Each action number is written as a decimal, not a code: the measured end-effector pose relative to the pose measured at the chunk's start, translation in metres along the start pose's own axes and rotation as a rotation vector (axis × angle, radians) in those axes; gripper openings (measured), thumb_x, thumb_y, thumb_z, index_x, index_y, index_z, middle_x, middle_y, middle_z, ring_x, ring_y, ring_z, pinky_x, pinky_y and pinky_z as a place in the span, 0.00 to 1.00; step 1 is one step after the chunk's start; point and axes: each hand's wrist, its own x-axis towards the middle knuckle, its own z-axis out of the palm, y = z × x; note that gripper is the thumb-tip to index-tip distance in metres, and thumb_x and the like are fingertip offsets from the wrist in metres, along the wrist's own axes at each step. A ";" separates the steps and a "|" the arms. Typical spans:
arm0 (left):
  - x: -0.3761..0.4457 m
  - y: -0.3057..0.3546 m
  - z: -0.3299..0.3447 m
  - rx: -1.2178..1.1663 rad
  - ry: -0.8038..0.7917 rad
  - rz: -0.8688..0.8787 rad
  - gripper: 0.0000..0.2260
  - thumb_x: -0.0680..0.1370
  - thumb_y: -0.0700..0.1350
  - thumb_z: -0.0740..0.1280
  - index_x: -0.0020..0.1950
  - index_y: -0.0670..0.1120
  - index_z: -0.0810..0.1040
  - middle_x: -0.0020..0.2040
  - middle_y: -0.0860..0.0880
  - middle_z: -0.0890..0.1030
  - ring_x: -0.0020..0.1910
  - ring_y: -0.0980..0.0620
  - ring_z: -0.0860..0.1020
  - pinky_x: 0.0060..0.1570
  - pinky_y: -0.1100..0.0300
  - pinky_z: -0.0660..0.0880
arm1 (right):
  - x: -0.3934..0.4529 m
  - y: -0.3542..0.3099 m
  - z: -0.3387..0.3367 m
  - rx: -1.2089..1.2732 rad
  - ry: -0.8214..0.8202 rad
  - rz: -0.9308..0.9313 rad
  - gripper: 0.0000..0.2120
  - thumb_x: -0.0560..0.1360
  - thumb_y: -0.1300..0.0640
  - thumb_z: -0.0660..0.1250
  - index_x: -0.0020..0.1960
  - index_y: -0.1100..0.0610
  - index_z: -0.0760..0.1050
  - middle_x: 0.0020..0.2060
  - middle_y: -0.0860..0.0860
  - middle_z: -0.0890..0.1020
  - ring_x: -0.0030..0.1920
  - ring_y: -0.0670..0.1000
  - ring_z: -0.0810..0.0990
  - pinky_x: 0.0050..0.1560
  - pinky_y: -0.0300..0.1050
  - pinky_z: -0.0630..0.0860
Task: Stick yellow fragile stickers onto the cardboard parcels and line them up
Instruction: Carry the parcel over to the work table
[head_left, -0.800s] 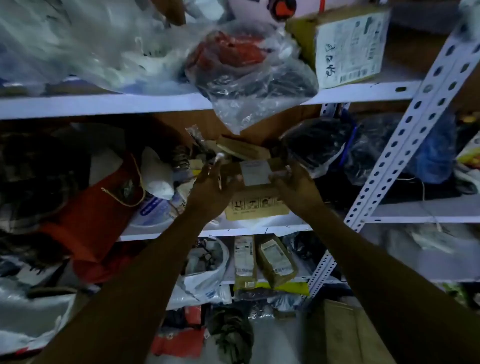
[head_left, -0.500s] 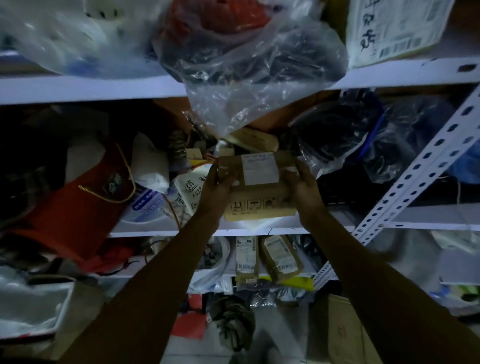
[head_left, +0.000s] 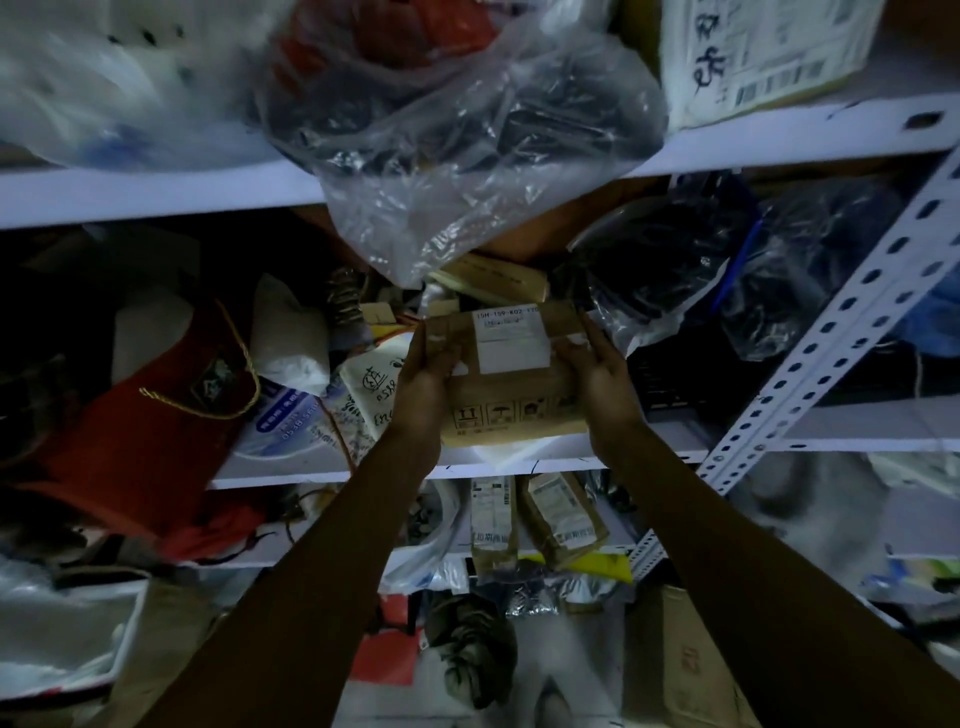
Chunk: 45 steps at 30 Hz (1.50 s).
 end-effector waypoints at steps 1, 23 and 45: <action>-0.002 0.003 0.001 -0.001 -0.021 0.007 0.18 0.80 0.41 0.64 0.69 0.55 0.75 0.58 0.46 0.83 0.58 0.39 0.80 0.54 0.41 0.78 | -0.004 -0.003 -0.001 -0.014 0.006 -0.005 0.21 0.81 0.61 0.63 0.73 0.51 0.70 0.54 0.48 0.83 0.53 0.48 0.83 0.50 0.41 0.81; -0.103 0.009 0.026 0.179 -0.815 -0.070 0.22 0.79 0.49 0.67 0.73 0.57 0.70 0.62 0.49 0.81 0.57 0.46 0.81 0.53 0.48 0.79 | -0.236 -0.013 -0.011 -0.099 0.786 -0.213 0.26 0.80 0.49 0.64 0.77 0.43 0.62 0.63 0.45 0.76 0.54 0.42 0.78 0.51 0.37 0.75; -0.500 -0.103 0.102 0.374 -1.766 -0.291 0.23 0.77 0.49 0.67 0.71 0.61 0.70 0.60 0.49 0.82 0.54 0.47 0.83 0.46 0.52 0.80 | -0.647 0.034 -0.085 0.023 1.665 -0.242 0.27 0.81 0.48 0.61 0.78 0.40 0.57 0.62 0.44 0.76 0.58 0.47 0.77 0.59 0.46 0.75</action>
